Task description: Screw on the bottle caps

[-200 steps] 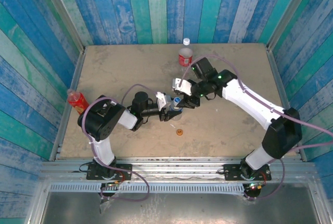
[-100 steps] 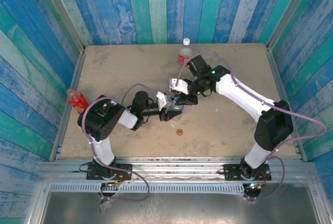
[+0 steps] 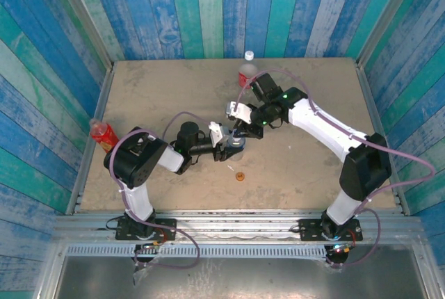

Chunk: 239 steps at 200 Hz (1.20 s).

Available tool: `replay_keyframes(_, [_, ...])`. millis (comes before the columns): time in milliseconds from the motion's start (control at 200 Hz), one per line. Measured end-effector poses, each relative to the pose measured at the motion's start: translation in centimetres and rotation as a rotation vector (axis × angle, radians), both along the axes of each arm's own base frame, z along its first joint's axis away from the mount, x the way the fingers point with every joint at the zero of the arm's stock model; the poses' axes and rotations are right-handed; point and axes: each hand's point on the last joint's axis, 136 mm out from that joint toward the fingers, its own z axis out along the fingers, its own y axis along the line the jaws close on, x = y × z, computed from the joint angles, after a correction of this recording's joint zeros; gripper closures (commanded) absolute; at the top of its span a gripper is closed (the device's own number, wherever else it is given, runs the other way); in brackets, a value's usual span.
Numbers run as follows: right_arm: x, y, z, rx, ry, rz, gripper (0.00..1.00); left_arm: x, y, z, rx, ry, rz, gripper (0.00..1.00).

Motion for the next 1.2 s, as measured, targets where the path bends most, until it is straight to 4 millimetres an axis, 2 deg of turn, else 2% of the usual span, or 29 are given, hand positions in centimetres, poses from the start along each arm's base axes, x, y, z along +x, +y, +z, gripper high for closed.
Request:
replay_keyframes(80, [0.5, -0.2, 0.0, 0.011, 0.014, -0.11, 0.8, 0.5, 0.0, 0.1, -0.01, 0.016, 0.039, 0.36])
replay_keyframes(115, [0.7, -0.3, -0.1, 0.012, 0.014, -0.164, 0.84, 0.7, 0.0, 0.1, -0.015, 0.021, 0.055, 0.36])
replay_keyframes(220, [1.0, -0.4, 0.0, 0.016, 0.002, -0.33, 0.87, 1.2, -0.1, 0.2, -0.033, 0.026, 0.092, 0.37])
replay_keyframes(335, [1.0, -0.2, 0.0, 0.006, -0.009, -0.496, 0.82, 1.3, 0.0, 0.2, -0.042, 0.024, 0.11, 0.36])
replay_keyframes(451, [1.0, -0.3, 0.1, -0.005, -0.018, -0.588, 0.75, 1.3, 0.0, 0.2, -0.039, 0.021, 0.11, 0.36])
replay_keyframes(796, [0.9, -0.1, 0.4, -0.054, 0.037, -0.605, 0.81, 1.0, 0.3, 0.0, -0.021, -0.027, 0.102, 0.34])
replay_keyframes(1196, [0.9, -0.1, -0.2, -0.087, 0.062, -0.584, 0.79, 1.0, 0.3, -0.1, -0.018, -0.039, 0.1, 0.34])
